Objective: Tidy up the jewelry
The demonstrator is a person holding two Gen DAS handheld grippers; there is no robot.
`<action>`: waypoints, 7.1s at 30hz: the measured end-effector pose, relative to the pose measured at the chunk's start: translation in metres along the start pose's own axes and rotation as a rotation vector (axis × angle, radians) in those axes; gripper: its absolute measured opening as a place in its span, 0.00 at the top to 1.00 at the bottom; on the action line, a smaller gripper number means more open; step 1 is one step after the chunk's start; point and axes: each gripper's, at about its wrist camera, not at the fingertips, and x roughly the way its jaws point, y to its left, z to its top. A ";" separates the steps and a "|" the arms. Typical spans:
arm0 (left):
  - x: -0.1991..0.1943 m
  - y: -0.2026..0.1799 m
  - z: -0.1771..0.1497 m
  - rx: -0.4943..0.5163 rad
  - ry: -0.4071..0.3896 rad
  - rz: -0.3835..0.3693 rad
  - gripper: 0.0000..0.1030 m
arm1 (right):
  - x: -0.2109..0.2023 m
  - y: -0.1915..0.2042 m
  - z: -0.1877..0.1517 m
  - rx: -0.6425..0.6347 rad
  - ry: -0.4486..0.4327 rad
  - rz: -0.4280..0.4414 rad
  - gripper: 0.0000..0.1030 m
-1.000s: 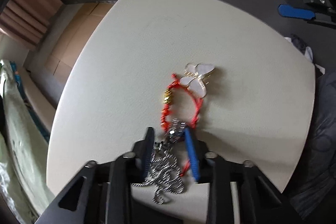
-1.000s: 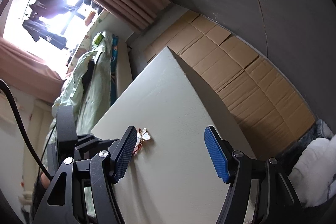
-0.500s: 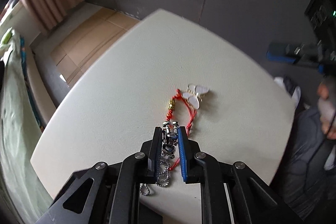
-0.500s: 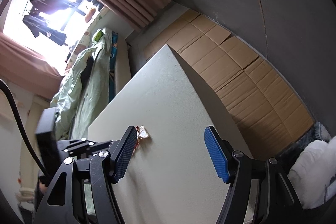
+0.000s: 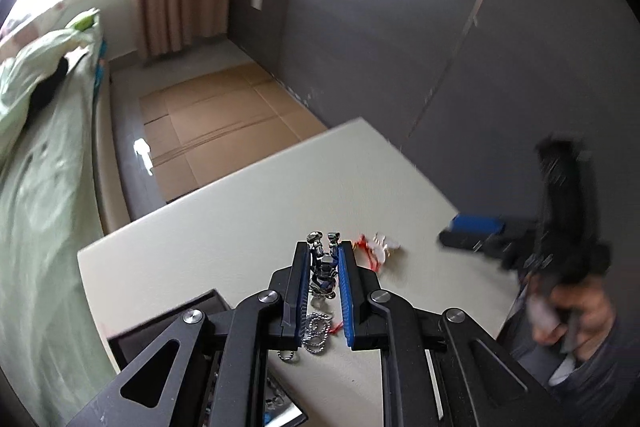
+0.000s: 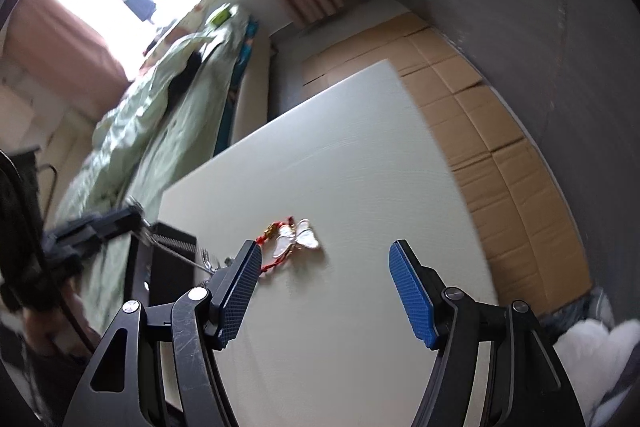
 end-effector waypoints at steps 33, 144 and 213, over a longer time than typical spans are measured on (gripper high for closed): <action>-0.054 0.040 -0.006 -0.126 -0.158 -0.056 0.86 | 0.066 0.061 -0.013 -0.423 0.033 -0.240 0.60; -0.090 0.130 -0.059 -0.411 -0.208 0.067 0.35 | 0.052 0.193 -0.013 -0.404 0.023 0.158 0.38; 0.084 -0.010 -0.025 -0.010 0.245 0.131 0.69 | -0.008 0.022 0.014 -0.170 -0.014 -0.185 0.91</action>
